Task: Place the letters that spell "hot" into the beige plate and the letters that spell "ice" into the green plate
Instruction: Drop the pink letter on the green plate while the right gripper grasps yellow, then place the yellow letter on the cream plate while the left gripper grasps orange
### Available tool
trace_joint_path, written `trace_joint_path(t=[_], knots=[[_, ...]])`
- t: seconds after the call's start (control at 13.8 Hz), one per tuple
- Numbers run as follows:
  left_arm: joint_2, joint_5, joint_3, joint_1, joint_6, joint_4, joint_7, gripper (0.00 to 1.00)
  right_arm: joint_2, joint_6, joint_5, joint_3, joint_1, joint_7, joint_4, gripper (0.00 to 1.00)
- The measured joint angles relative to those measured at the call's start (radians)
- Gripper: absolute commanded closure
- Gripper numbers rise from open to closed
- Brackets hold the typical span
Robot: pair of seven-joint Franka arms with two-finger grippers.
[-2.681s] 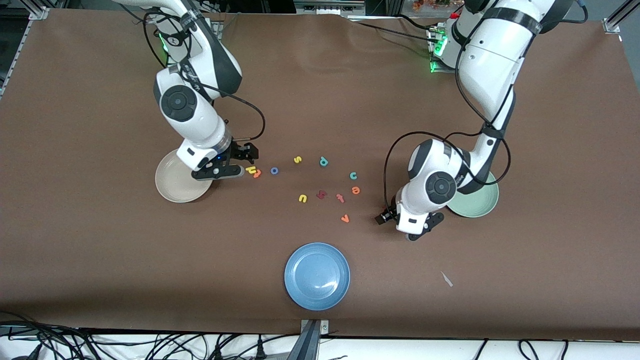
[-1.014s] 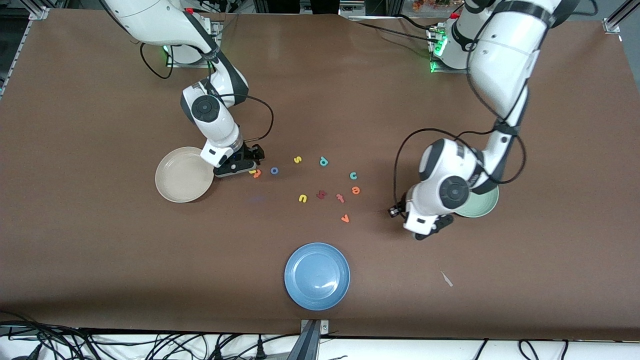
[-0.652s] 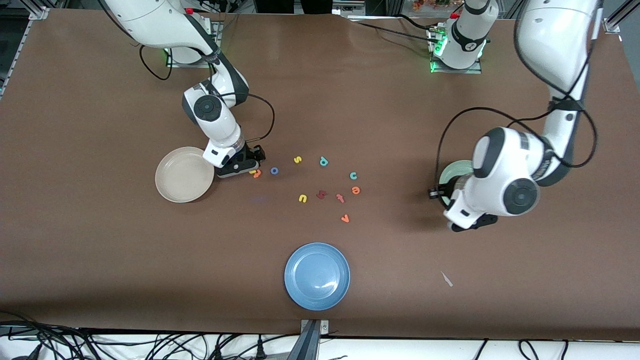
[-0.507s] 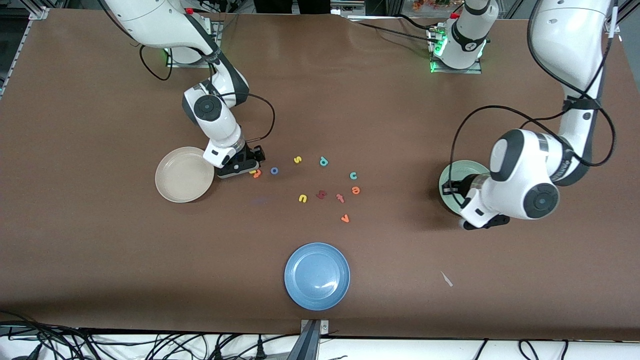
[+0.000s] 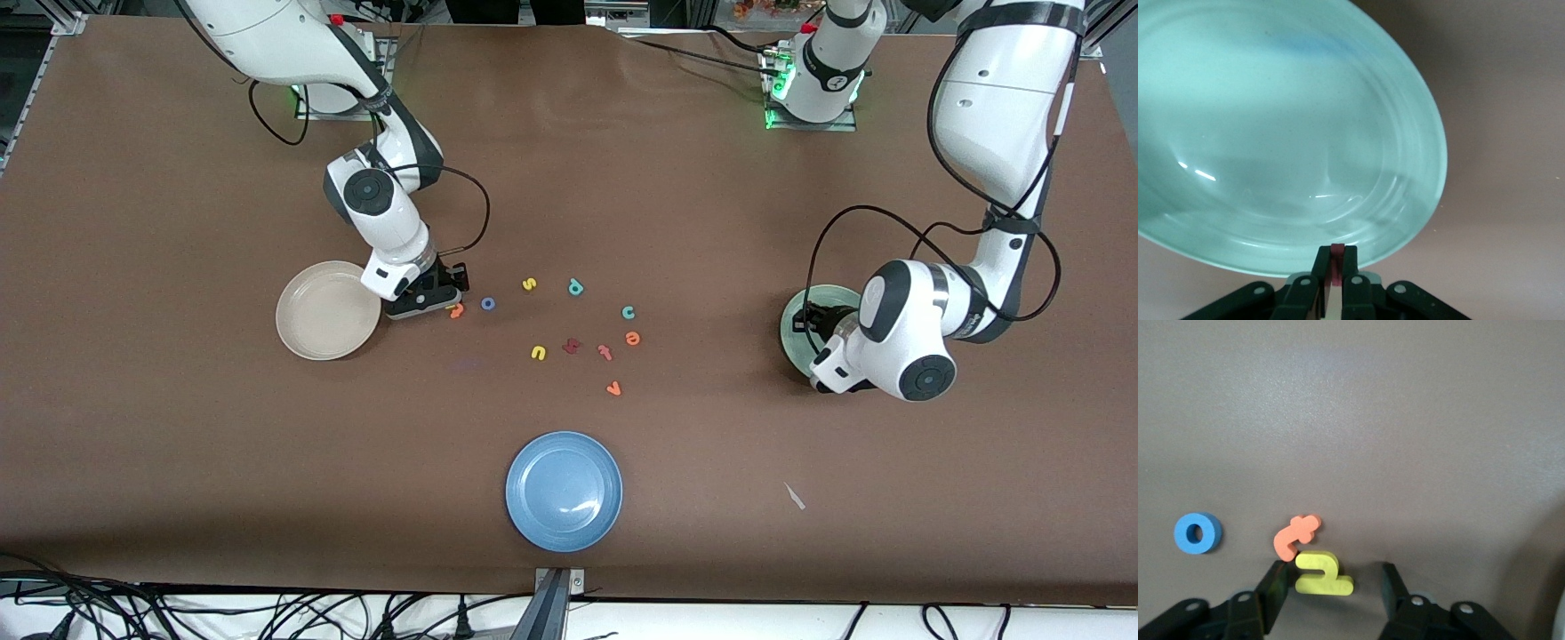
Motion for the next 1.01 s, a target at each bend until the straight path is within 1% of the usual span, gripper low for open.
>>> trace_joint_path(t=[0.07, 0.29, 0.36, 0.51, 0.58, 0.72, 0.8, 0.94, 1.01], knots=[[-0.001, 0.000, 0.000, 0.005, 0.002, 0.002, 0.000, 0.00, 0.000, 0.000, 0.000, 0.000, 0.000, 0.000, 0.000, 0.47], [-0.016, 0.000, -0.003, 0.023, 0.002, 0.027, 0.000, 0.00, -0.001, 0.000, -0.001, 0.000, -0.001, 0.000, 0.001, 0.57], [-0.027, 0.000, -0.008, 0.023, 0.000, 0.039, -0.006, 0.00, -0.002, 0.001, -0.001, 0.000, -0.001, 0.000, 0.001, 0.59], [-0.052, -0.008, -0.033, 0.012, 0.000, 0.064, -0.081, 0.00, -0.003, 0.001, -0.001, 0.000, -0.001, 0.000, 0.001, 0.71], [-0.060, -0.015, -0.053, 0.006, 0.001, 0.079, -0.141, 0.00, -0.003, 0.001, -0.002, 0.000, -0.001, 0.000, 0.001, 0.76], [-0.069, -0.028, -0.104, -0.003, 0.005, 0.108, -0.239, 0.00, -0.009, 0.000, -0.002, 0.001, -0.001, 0.000, 0.000, 0.80], [-0.070, -0.030, -0.131, -0.009, 0.025, 0.116, -0.281, 0.00, -0.008, 0.001, -0.002, 0.001, -0.001, -0.001, 0.000, 0.80], [-0.067, -0.031, -0.166, -0.041, 0.128, 0.115, -0.364, 0.00, -0.011, -0.003, -0.002, -0.002, -0.002, -0.005, 0.001, 0.80], [-0.062, -0.031, -0.172, -0.075, 0.181, 0.112, -0.414, 0.00, -0.016, -0.015, -0.003, -0.006, -0.003, -0.008, 0.003, 0.80]])
